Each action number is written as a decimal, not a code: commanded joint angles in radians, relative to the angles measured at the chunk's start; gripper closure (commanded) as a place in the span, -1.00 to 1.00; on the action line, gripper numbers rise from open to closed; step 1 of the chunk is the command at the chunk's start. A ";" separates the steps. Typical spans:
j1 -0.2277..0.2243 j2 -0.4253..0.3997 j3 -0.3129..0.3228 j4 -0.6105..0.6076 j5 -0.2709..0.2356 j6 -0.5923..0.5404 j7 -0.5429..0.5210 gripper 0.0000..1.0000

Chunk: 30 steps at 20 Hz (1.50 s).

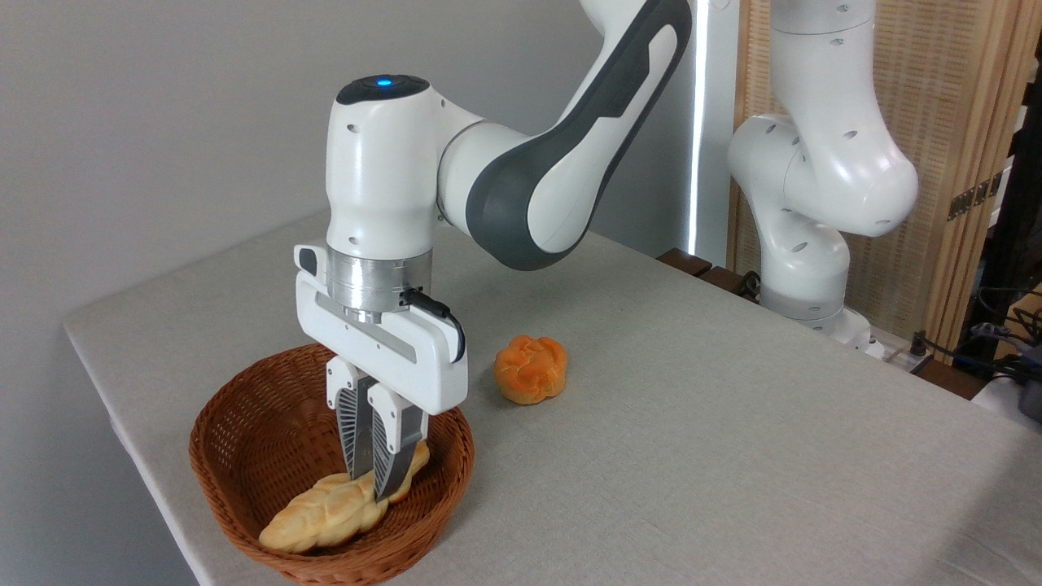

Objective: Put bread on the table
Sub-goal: 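Lift the bread roll up out of the basket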

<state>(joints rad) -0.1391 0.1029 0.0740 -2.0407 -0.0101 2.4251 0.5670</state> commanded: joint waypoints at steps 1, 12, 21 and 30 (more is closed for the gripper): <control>-0.001 -0.023 -0.008 -0.007 -0.025 0.012 0.005 0.75; -0.004 -0.083 -0.030 -0.004 -0.059 -0.020 0.002 0.78; -0.004 -0.140 -0.028 -0.004 -0.062 -0.093 0.005 0.83; -0.004 -0.152 -0.025 -0.006 -0.060 -0.110 0.011 0.87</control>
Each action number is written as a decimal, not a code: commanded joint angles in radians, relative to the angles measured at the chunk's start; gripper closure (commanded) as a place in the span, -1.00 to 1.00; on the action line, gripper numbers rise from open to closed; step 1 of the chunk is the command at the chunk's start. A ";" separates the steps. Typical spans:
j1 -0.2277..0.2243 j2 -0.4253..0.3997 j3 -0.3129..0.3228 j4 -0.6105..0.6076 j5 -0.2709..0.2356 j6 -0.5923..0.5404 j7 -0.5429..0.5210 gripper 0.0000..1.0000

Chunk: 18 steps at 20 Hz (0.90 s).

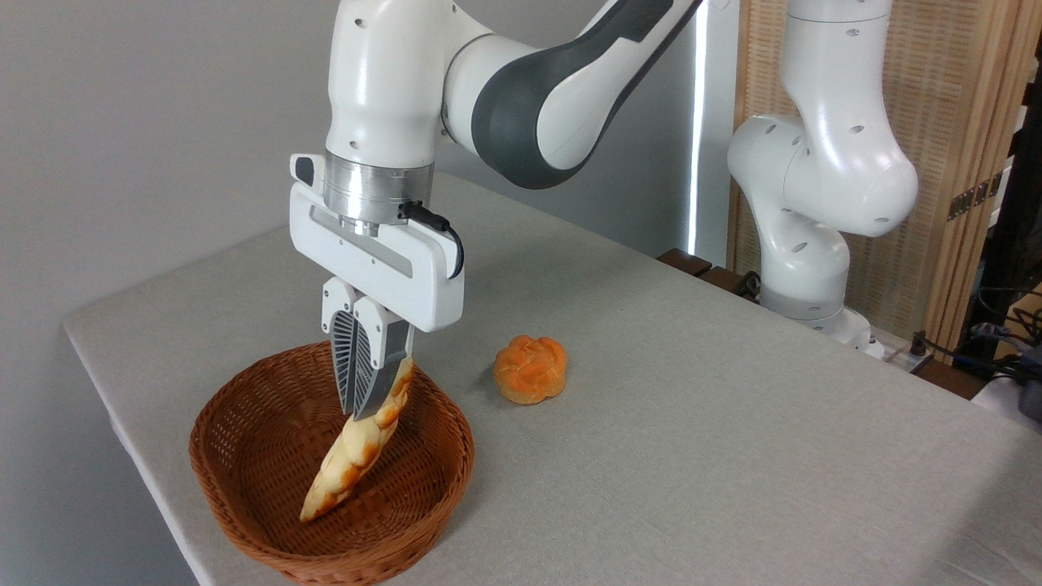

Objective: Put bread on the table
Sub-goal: 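Lift the bread roll up out of the basket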

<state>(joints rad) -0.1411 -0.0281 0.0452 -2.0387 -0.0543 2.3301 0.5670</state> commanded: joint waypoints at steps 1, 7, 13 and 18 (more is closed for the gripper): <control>-0.003 -0.022 0.004 -0.008 -0.016 -0.018 0.011 0.88; -0.003 -0.033 0.005 -0.006 -0.016 -0.023 0.008 0.96; -0.003 -0.056 0.004 -0.006 -0.018 -0.054 0.007 0.96; -0.003 -0.081 0.005 -0.006 -0.018 -0.072 0.008 1.00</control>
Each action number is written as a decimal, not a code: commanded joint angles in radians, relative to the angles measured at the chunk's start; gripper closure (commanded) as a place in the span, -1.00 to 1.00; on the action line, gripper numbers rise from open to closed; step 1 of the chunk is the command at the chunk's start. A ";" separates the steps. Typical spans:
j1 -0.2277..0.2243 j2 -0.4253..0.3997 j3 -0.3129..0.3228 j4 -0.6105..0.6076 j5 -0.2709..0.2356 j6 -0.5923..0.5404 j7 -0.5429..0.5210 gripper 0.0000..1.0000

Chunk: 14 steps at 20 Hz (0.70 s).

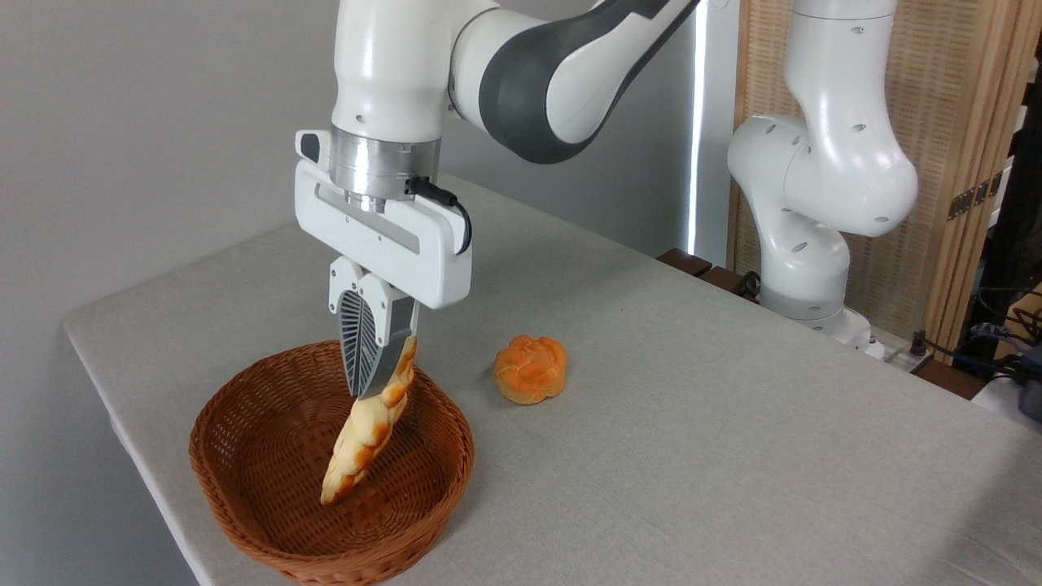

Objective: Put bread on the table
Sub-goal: 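Lift the bread roll up out of the basket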

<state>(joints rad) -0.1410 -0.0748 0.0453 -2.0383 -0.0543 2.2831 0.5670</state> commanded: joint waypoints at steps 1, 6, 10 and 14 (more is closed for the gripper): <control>-0.003 -0.042 0.007 -0.007 -0.018 -0.033 0.008 1.00; -0.003 -0.098 0.007 -0.007 -0.031 -0.108 0.010 1.00; -0.029 -0.148 0.014 -0.010 -0.035 -0.224 0.016 1.00; -0.176 -0.178 0.161 -0.011 -0.024 -0.287 0.060 1.00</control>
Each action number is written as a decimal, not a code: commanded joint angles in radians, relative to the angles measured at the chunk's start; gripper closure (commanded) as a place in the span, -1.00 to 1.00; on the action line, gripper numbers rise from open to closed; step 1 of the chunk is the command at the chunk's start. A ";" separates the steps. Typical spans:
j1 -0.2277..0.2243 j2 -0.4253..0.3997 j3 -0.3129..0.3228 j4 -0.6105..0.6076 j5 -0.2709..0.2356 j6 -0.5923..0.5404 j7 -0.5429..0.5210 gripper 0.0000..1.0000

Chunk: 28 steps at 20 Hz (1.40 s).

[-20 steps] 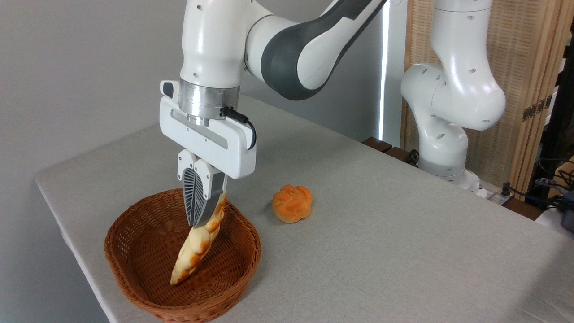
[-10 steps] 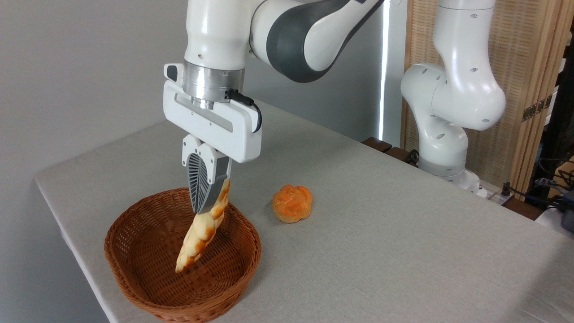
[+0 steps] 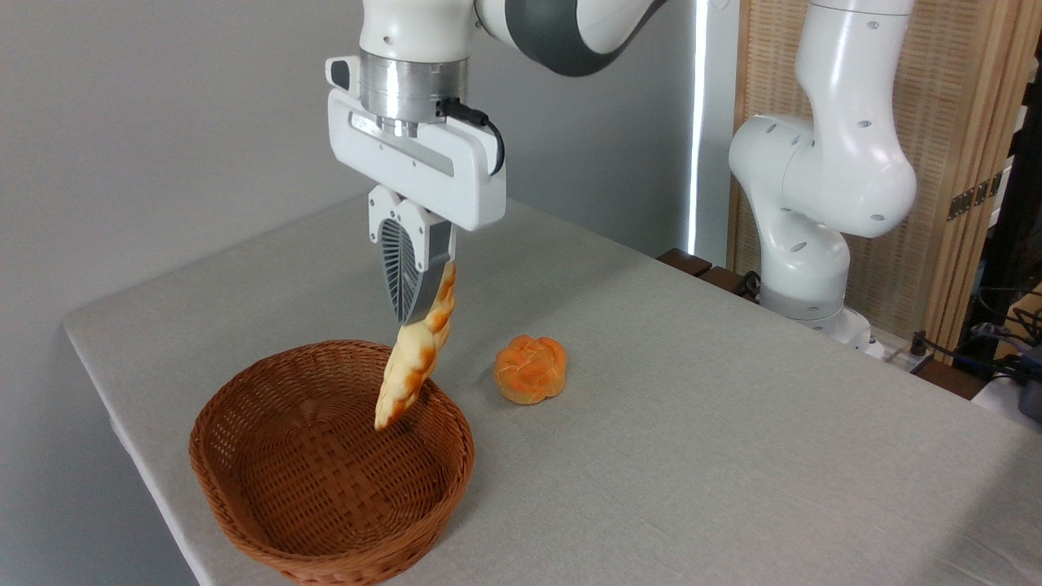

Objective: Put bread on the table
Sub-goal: 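Lift the bread roll up out of the basket, then carry the roll beside the orange bun and release it onto the table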

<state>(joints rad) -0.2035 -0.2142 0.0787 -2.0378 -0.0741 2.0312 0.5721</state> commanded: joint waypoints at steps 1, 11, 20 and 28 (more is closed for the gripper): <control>-0.122 -0.050 0.153 -0.012 -0.004 -0.038 0.086 1.00; -0.123 -0.145 0.202 -0.012 0.014 -0.207 0.288 1.00; -0.131 -0.155 0.139 -0.010 0.098 -0.308 0.420 0.93; -0.132 -0.091 -0.011 -0.013 0.217 -0.382 0.420 0.81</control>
<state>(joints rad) -0.3343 -0.3210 0.0854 -2.0565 0.1139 1.6699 0.9862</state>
